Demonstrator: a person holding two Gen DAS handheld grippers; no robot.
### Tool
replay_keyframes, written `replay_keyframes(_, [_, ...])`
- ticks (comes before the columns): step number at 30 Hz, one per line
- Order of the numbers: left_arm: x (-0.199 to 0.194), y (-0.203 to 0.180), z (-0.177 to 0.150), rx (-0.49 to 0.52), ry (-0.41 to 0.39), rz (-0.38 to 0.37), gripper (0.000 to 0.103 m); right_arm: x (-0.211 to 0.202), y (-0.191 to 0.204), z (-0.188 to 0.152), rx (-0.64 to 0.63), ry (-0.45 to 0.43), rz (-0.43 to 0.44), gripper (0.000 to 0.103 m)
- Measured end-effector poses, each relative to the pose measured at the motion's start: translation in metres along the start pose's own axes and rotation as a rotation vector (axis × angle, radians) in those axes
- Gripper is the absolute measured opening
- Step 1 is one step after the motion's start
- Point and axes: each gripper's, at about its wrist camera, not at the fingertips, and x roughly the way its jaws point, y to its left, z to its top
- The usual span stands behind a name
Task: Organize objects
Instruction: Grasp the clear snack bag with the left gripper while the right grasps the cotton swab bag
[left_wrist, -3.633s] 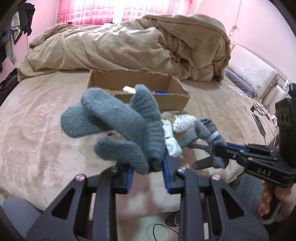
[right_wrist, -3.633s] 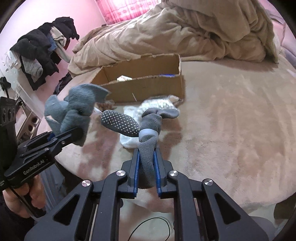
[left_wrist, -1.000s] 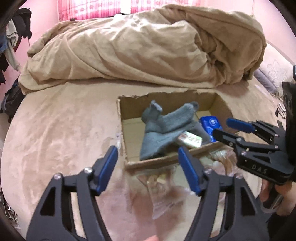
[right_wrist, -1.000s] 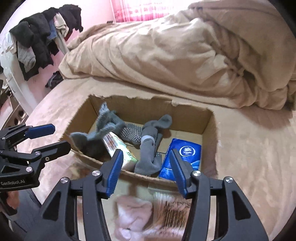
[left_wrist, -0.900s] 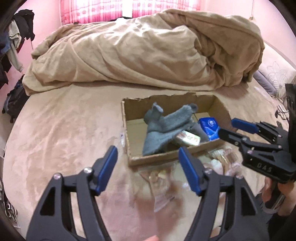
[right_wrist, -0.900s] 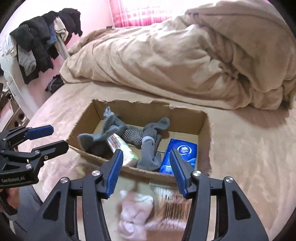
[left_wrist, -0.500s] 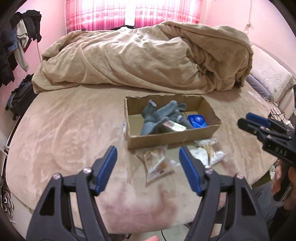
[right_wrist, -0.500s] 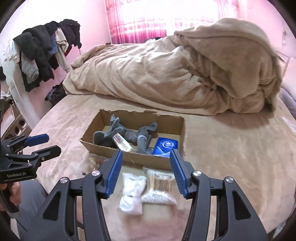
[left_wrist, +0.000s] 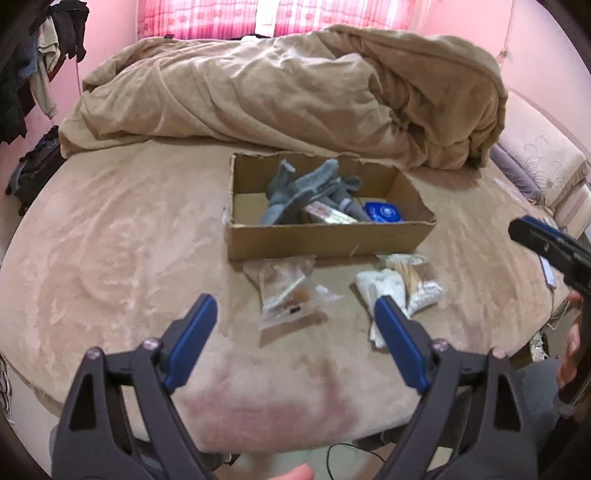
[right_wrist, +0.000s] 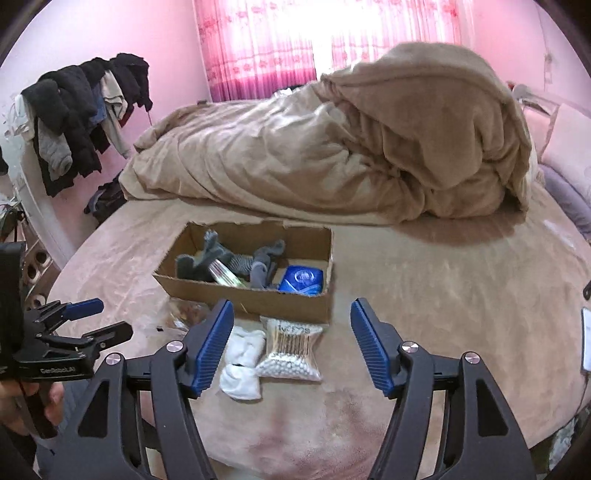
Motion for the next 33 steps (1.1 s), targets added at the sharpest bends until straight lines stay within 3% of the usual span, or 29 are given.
replay_keyframes(12, [0.076, 0.005, 0.016, -0.015, 0.056, 0.054, 0.088, 0.078, -0.01, -0.03, 0.024, 0.146, 0.023, 0.069])
replay_keyframes(20, [0.113, 0.006, 0.005, -0.022, 0.138, 0.06, 0.088, 0.113, -0.008, -0.043, 0.035, 0.224, 0.045, 0.069])
replay_keyframes(29, [0.125, -0.007, -0.006, 0.007, 0.153, 0.111, 0.087, 0.143, -0.003, -0.061, 0.007, 0.289, 0.015, 0.069])
replay_keyframes(33, [0.123, -0.011, -0.008, 0.009, 0.146, 0.143, 0.076, 0.143, -0.003, -0.064, -0.003, 0.277, 0.015, 0.069])
